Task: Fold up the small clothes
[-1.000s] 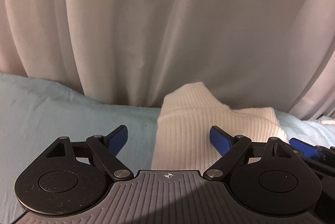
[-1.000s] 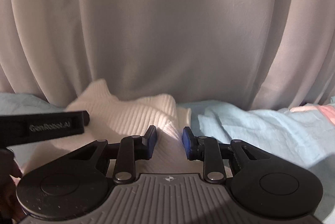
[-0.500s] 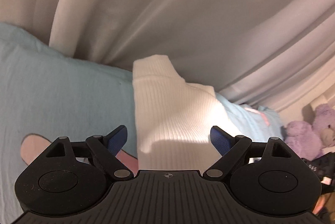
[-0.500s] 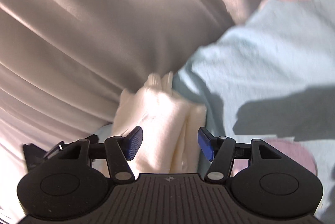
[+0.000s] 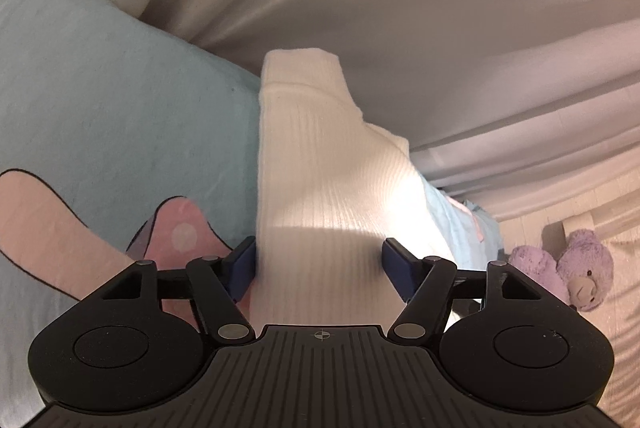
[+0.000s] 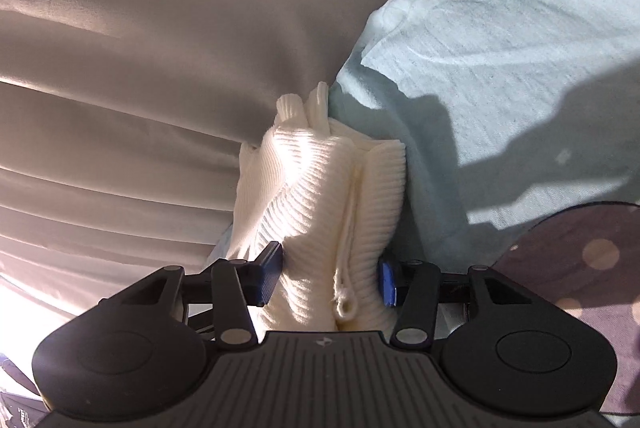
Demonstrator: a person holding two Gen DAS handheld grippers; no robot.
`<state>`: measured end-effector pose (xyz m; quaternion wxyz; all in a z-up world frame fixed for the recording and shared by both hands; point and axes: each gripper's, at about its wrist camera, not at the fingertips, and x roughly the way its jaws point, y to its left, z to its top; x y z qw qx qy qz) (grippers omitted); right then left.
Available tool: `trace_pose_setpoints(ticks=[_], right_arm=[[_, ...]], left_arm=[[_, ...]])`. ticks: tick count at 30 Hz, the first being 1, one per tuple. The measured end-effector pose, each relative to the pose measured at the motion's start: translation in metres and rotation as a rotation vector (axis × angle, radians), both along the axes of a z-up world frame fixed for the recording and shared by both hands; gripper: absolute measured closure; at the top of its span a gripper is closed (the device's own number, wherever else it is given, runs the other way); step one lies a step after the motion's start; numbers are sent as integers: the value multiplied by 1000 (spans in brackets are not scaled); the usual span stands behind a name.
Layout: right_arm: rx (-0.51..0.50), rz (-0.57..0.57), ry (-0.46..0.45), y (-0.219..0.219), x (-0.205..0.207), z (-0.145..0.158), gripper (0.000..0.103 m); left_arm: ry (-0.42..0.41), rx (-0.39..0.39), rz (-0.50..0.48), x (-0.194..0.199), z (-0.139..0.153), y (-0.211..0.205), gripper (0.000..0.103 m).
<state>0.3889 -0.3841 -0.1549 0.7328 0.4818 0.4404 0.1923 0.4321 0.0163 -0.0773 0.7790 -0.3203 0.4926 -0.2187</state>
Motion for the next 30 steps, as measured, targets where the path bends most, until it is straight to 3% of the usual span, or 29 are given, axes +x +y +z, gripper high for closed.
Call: trace_pose_setpoints(ticks=[4, 7, 11, 19, 30], right_arm=[[-7, 26, -15, 11, 12, 0, 55], [-21, 30, -23, 21, 14, 2, 65], [-54, 20, -64, 29, 9, 15, 68], [-50, 64, -132, 50, -1, 51, 70], [-18, 162, -141, 87, -23, 75, 70]], left_arm=[[0, 10, -2, 0, 0, -4, 37], [-7, 32, 2, -2, 3, -7, 47], [-36, 38, 4, -8, 13, -8, 58], [-112, 41, -8, -28, 60, -9, 60], [-105, 95, 57, -83, 94, 28, 60]])
